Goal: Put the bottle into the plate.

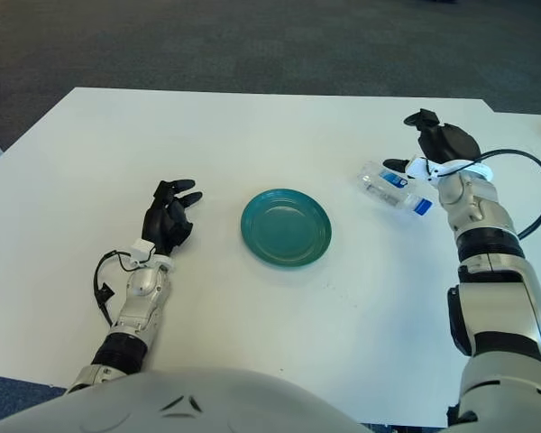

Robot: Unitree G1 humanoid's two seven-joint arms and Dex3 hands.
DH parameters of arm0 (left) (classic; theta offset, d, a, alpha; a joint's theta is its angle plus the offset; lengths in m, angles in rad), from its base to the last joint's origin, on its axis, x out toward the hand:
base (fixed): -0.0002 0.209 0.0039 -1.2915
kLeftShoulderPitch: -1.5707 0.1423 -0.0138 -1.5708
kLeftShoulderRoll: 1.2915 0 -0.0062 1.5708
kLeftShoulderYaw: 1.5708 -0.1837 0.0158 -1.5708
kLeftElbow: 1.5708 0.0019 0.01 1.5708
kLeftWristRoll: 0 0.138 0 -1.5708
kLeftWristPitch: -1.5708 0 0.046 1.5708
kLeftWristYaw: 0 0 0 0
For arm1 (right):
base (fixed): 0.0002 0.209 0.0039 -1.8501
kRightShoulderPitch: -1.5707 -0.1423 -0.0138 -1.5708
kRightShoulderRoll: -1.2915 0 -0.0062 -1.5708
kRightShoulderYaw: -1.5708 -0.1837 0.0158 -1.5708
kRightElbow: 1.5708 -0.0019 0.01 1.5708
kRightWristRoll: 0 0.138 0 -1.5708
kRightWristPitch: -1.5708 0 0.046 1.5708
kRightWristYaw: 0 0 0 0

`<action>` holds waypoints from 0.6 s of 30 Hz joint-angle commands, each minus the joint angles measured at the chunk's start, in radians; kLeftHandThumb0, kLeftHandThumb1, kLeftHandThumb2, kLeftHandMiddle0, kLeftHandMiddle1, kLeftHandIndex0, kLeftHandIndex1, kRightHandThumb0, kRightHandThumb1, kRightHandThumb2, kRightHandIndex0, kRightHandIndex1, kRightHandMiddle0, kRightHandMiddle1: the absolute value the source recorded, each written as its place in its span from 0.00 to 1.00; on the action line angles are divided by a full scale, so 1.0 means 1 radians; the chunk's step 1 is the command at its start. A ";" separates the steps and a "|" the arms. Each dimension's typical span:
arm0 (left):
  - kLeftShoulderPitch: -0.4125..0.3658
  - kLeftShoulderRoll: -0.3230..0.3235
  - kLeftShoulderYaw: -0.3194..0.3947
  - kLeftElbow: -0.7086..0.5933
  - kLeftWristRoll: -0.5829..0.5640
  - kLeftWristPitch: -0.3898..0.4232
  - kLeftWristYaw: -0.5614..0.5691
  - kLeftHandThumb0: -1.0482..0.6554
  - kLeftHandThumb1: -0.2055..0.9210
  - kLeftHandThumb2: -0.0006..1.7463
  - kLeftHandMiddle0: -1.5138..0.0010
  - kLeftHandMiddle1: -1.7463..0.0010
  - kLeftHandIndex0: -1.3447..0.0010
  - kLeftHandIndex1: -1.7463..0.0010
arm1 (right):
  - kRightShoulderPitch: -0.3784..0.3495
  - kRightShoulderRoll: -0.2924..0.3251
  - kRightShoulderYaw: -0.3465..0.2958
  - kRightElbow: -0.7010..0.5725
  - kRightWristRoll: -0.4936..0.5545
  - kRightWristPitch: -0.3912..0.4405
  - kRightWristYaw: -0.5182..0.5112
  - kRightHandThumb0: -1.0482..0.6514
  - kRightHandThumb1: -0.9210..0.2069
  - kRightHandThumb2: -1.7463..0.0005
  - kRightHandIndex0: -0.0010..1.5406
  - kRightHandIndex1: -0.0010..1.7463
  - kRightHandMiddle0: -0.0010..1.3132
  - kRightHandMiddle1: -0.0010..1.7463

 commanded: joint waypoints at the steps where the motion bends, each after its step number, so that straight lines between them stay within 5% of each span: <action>1: 0.115 -0.019 -0.005 0.068 -0.015 0.002 -0.026 0.25 1.00 0.51 0.68 0.55 0.78 0.34 | -0.034 -0.014 0.016 0.043 0.023 -0.015 0.000 0.19 0.00 0.78 0.17 0.16 0.00 0.43; 18: 0.149 -0.018 -0.011 0.020 0.010 0.001 -0.026 0.25 1.00 0.52 0.68 0.54 0.79 0.34 | 0.038 -0.021 0.034 -0.029 0.081 -0.020 0.067 0.12 0.00 0.74 0.16 0.13 0.00 0.40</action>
